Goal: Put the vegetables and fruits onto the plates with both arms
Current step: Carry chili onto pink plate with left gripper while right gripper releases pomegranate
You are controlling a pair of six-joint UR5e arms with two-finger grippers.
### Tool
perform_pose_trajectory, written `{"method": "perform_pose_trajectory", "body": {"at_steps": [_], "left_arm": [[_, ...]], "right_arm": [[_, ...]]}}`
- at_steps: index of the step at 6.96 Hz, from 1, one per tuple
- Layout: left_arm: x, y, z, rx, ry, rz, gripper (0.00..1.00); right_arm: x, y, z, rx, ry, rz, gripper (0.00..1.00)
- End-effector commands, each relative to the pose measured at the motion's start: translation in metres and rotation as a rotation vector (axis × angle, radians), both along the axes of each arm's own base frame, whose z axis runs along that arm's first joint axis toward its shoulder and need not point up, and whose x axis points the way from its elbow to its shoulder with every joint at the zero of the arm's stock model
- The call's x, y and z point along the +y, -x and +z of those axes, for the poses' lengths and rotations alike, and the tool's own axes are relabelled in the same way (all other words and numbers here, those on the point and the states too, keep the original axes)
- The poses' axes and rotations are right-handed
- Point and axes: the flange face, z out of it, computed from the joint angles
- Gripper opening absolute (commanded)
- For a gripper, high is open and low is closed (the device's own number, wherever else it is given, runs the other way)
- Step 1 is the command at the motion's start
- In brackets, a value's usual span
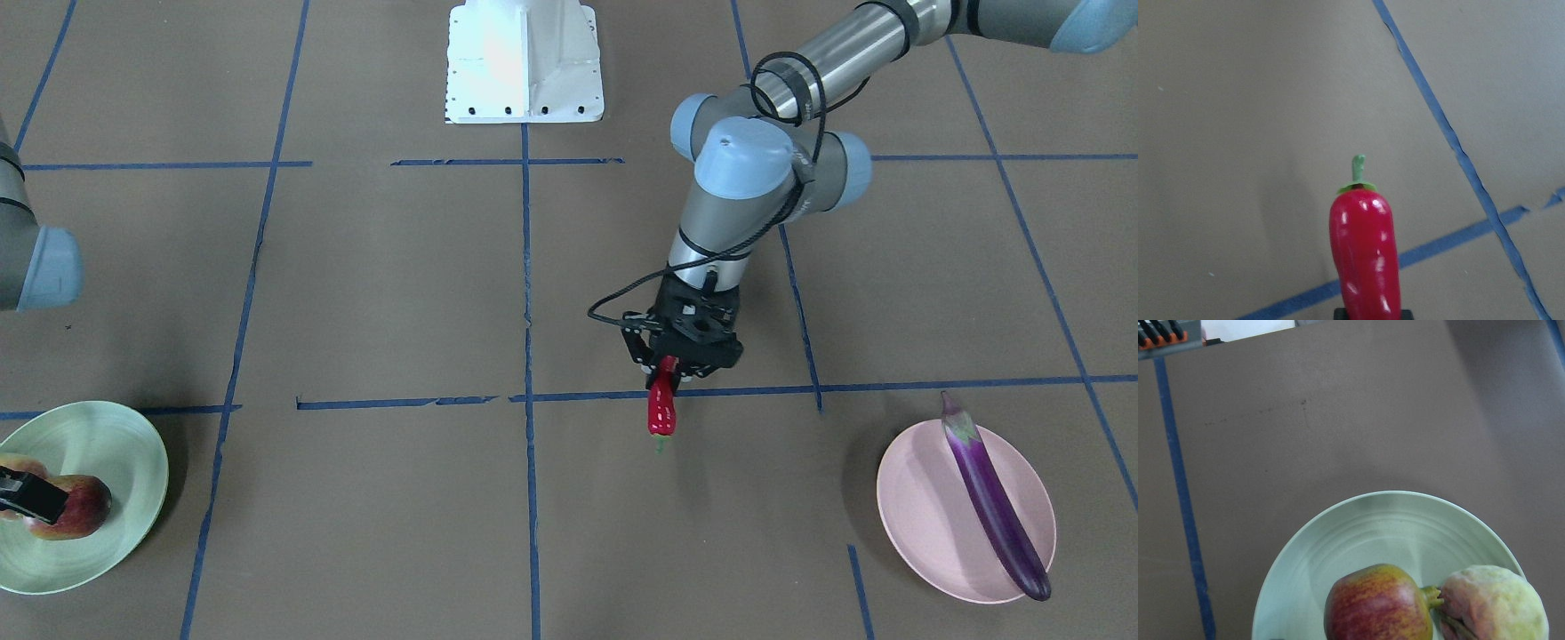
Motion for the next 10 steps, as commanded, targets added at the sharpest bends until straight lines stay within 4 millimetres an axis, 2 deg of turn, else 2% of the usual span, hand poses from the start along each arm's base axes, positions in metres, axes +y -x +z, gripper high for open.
{"method": "perform_pose_trajectory", "body": {"at_steps": [1, 2, 3, 4, 5, 6, 7, 8, 9, 10], "left_arm": [[-0.043, 0.104, 0.092, -0.037, 0.181, -0.224, 0.01], [-0.070, 0.143, 0.116, -0.021, 0.285, -0.353, 0.02], [-0.081, 0.146, 0.138, -0.044, 0.331, -0.386, 0.04], [-0.092, 0.146, 0.162, -0.044, 0.397, -0.441, 0.10], [-0.119, 0.128, 0.156, -0.061, 0.413, -0.443, 0.21], [-0.132, 0.118, 0.173, -0.080, 0.424, -0.439, 0.39], [-0.135, 0.120, 0.189, -0.120, 0.383, -0.389, 0.50], [-0.147, 0.148, 0.194, -0.161, 0.330, -0.353, 0.70], [-0.149, 0.151, 0.192, -0.160, 0.321, -0.345, 1.00], [-0.149, 0.150, 0.172, -0.131, 0.306, -0.332, 1.00]], "right_arm": [[0.031, -0.022, -0.011, -0.076, -0.016, -0.006, 1.00], [0.050, -0.029, -0.012, -0.083, -0.027, 0.002, 1.00], [0.065, -0.034, -0.013, -0.090, -0.032, 0.009, 1.00], [0.071, -0.035, -0.023, -0.109, -0.020, 0.040, 1.00], [0.074, -0.035, -0.025, -0.116, -0.011, 0.054, 1.00], [0.078, -0.035, -0.028, -0.119, -0.018, 0.053, 1.00], [0.081, -0.034, -0.030, -0.121, -0.023, 0.050, 1.00], [0.082, -0.033, -0.030, -0.121, -0.020, 0.049, 1.00], [0.082, -0.034, -0.032, -0.123, -0.024, 0.049, 1.00], [0.085, -0.034, -0.039, -0.131, -0.034, 0.046, 1.00]]}}
